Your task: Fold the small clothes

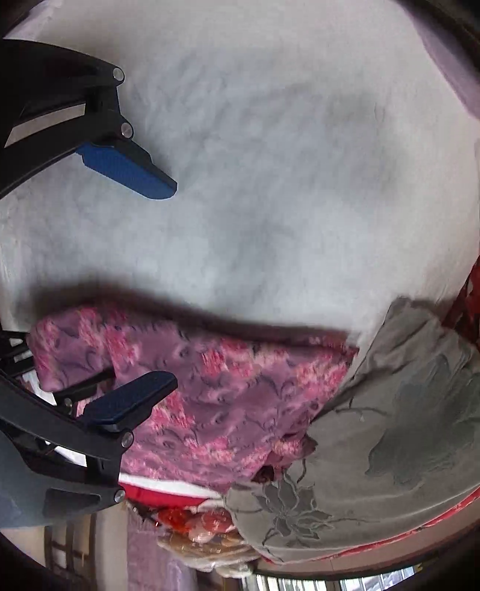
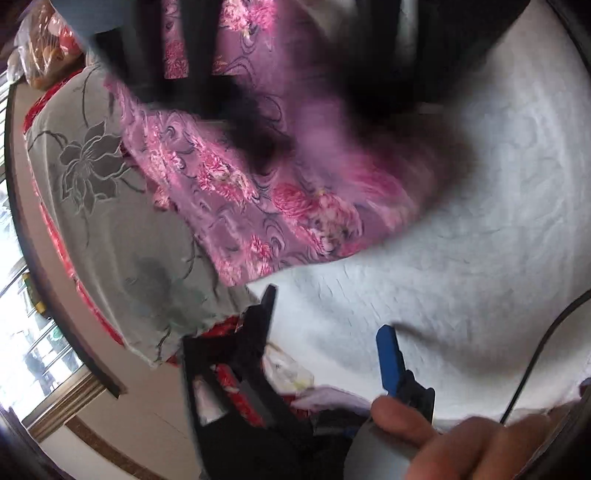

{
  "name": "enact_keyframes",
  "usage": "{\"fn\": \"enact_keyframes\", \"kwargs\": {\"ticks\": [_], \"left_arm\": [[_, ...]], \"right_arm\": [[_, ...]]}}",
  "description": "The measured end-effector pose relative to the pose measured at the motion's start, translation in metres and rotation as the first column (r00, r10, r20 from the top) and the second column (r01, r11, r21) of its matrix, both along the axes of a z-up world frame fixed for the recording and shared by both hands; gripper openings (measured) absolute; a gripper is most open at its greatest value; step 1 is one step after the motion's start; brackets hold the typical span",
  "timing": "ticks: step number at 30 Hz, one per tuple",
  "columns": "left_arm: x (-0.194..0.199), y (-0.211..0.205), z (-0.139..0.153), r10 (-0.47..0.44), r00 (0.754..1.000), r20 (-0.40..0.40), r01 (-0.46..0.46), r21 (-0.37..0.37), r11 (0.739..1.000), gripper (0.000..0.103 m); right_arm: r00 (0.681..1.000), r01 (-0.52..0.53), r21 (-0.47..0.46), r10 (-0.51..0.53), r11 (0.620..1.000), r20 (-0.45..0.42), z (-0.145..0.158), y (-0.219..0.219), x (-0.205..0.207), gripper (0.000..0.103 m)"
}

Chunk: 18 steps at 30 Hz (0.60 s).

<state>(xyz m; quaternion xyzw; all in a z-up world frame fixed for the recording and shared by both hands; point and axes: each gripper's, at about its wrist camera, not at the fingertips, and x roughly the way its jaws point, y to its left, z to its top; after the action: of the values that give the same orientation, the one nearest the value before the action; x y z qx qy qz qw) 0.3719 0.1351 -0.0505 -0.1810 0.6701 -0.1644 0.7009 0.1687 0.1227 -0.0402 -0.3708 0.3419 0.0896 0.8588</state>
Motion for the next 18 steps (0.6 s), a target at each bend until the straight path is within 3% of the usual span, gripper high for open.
{"fn": "enact_keyframes", "kwargs": {"ticks": [4,9,10,12,13,14,16,18], "left_arm": [[0.014,-0.021,-0.006,-0.026,0.999,-0.025,0.025,-0.056,0.998,0.095],[0.03,-0.047,-0.006,-0.007,1.0,-0.024,0.004,-0.105,0.994,0.095],[0.031,-0.051,-0.005,-0.008,1.0,-0.025,0.005,-0.12,0.993,0.091],[0.033,-0.06,-0.002,-0.012,0.999,-0.034,0.006,-0.162,0.987,0.063],[0.034,-0.066,-0.002,-0.026,0.999,-0.045,0.018,-0.177,0.984,0.038],[0.035,-0.072,-0.001,-0.035,0.998,-0.045,0.028,-0.158,0.987,0.024],[0.035,-0.08,0.007,-0.049,0.999,-0.009,0.048,-0.102,0.994,0.01],[0.033,-0.084,0.017,-0.041,0.999,0.008,0.041,-0.101,0.994,0.009]], "right_arm": [[0.999,0.003,0.121,-0.008,0.993,0.042,0.03,-0.018,-0.007,0.006],[0.996,-0.002,0.196,-0.015,0.981,0.087,0.053,-0.034,-0.011,0.005],[0.996,-0.001,0.21,-0.017,0.978,0.084,0.054,-0.037,-0.008,0.005],[0.996,0.008,0.243,-0.028,0.97,0.081,0.058,-0.043,-0.007,0.005],[0.996,0.011,0.254,-0.032,0.967,0.081,0.058,-0.044,-0.008,0.005],[0.996,0.013,0.271,-0.035,0.963,0.077,0.059,-0.046,-0.007,0.005],[0.996,0.02,0.298,-0.043,0.954,0.073,0.06,-0.049,-0.008,0.005],[0.996,0.029,0.338,-0.055,0.941,0.068,0.064,-0.053,-0.011,0.005]]}}
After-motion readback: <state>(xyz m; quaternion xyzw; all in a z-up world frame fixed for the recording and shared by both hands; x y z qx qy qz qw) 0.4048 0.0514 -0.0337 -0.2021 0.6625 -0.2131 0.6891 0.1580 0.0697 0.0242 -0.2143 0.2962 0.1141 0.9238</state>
